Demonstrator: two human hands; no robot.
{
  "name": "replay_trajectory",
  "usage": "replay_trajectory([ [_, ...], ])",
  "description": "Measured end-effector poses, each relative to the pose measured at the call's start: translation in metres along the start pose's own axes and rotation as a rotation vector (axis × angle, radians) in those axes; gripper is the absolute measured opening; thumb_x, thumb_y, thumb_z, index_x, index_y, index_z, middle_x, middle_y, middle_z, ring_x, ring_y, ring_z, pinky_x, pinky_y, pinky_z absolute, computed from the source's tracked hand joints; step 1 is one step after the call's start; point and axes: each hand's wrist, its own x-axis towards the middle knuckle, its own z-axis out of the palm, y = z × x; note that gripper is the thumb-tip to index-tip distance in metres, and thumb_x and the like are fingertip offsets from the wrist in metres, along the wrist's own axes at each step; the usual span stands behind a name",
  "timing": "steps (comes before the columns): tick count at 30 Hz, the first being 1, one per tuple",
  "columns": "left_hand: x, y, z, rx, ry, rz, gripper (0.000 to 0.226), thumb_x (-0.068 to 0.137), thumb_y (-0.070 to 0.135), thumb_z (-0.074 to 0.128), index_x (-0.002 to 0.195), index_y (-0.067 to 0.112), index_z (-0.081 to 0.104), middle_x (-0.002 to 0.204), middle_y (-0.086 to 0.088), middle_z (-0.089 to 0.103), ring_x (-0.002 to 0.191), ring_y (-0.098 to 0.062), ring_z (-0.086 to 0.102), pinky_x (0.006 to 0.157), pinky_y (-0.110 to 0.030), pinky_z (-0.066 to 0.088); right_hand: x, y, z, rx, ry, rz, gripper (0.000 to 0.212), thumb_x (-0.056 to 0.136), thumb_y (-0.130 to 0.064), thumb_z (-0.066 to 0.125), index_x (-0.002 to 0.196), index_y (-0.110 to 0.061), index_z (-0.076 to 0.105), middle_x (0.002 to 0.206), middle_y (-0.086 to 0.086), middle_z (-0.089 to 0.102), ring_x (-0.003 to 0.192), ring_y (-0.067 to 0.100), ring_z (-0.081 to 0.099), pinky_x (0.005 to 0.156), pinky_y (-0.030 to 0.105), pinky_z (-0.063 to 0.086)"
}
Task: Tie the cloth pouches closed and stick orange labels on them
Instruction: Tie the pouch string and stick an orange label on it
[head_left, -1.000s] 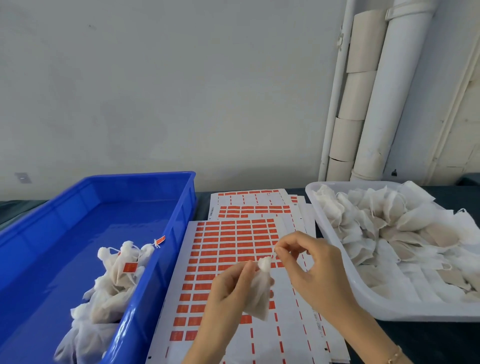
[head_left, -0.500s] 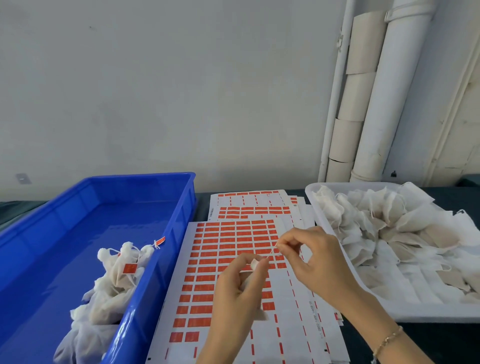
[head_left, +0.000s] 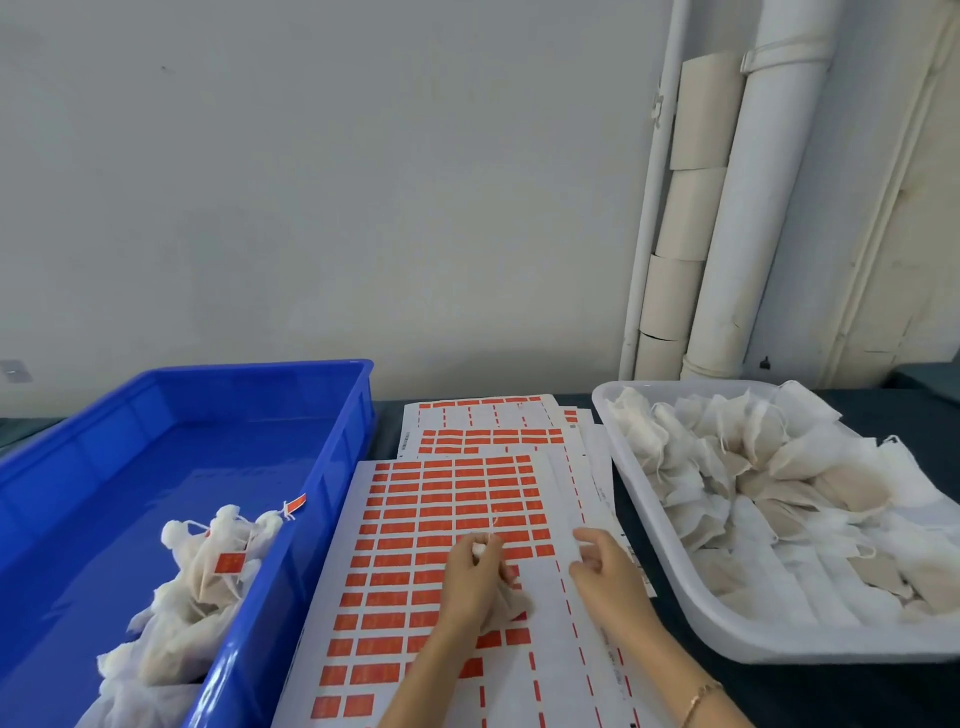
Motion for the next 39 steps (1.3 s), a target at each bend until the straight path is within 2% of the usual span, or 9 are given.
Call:
replay_trajectory([
  [4,0.0,-0.009,0.006,0.06,0.021,0.083,0.01,0.098,0.032,0.049,0.094,0.026,0.056,0.082,0.007,0.063,0.066,-0.009,0.058,0.05,-0.01,0.044,0.01,-0.007,-0.007,0.211,0.064,0.087,0.031,0.089,-0.016,0.065,0.113,-0.025,0.049,0.104,-0.002,0.065,0.079,0.013,0.067,0.063,0.027,0.054],
  [8,-0.003,-0.015,0.012,0.143,0.026,0.199,0.005,0.091,0.03,0.061,0.088,0.027,0.063,0.087,0.017,0.063,0.082,-0.008,0.062,0.057,-0.008,0.045,0.017,-0.013,-0.008,0.241,-0.123,0.143,0.015,0.09,-0.023,0.064,0.101,-0.013,0.067,0.09,0.005,0.074,0.085,0.029,0.071,0.088,0.048,0.055],
  [14,0.007,-0.012,0.01,0.23,-0.063,0.353,0.015,0.086,0.026,0.07,0.093,0.039,0.069,0.104,0.027,0.06,0.096,0.003,0.056,0.074,-0.009,0.05,0.016,0.003,-0.001,0.281,-0.144,0.062,0.022,0.096,-0.027,0.056,0.1,-0.008,0.066,0.082,0.011,0.071,0.068,0.023,0.067,0.064,0.028,0.052],
  [16,0.011,-0.01,0.011,0.257,-0.095,0.395,0.02,0.084,0.027,0.072,0.102,0.037,0.07,0.109,0.027,0.059,0.096,0.004,0.057,0.082,-0.017,0.054,0.017,0.006,-0.003,0.321,-0.151,0.086,0.025,0.098,-0.026,0.052,0.102,-0.004,0.065,0.085,0.016,0.068,0.068,0.023,0.065,0.064,0.027,0.05],
  [19,0.016,-0.008,0.012,0.319,-0.131,0.438,0.029,0.083,0.03,0.072,0.112,0.03,0.069,0.114,0.022,0.062,0.095,0.004,0.059,0.075,-0.006,0.049,0.017,0.005,-0.006,0.404,-0.178,0.09,0.025,0.099,-0.022,0.048,0.106,-0.003,0.064,0.089,0.018,0.067,0.073,0.028,0.066,0.066,0.033,0.054],
  [22,0.02,-0.011,0.014,0.363,-0.163,0.45,0.03,0.084,0.032,0.07,0.115,0.029,0.068,0.118,0.016,0.064,0.103,-0.004,0.062,0.078,-0.008,0.049,0.019,0.007,-0.008,0.391,-0.169,0.109,0.026,0.099,-0.019,0.048,0.11,0.001,0.06,0.105,0.029,0.064,0.095,0.047,0.062,0.089,0.05,0.051],
  [24,0.021,-0.014,0.015,0.39,-0.158,0.457,0.029,0.085,0.032,0.069,0.114,0.028,0.069,0.118,0.015,0.065,0.103,-0.005,0.063,0.082,-0.011,0.051,0.018,0.008,-0.009,0.402,-0.188,0.109,0.029,0.099,-0.019,0.047,0.111,0.005,0.059,0.106,0.032,0.062,0.092,0.046,0.059,0.093,0.05,0.047],
  [31,0.02,-0.019,0.016,0.48,-0.124,0.555,0.027,0.089,0.03,0.064,0.115,0.024,0.068,0.116,0.012,0.067,0.106,-0.007,0.063,0.093,-0.021,0.051,0.02,0.014,-0.007,0.422,-0.186,0.108,0.024,0.097,-0.024,0.053,0.1,-0.001,0.06,0.093,0.025,0.063,0.082,0.037,0.06,0.085,0.045,0.05],
  [39,0.019,-0.02,0.014,0.56,-0.126,0.677,0.025,0.092,0.027,0.059,0.114,0.021,0.069,0.108,0.009,0.07,0.094,-0.006,0.066,0.086,-0.021,0.054,0.021,0.016,-0.006,0.364,-0.197,0.089,0.034,0.096,-0.031,0.052,0.098,0.002,0.06,0.083,0.015,0.061,0.074,0.029,0.058,0.071,0.034,0.046],
])
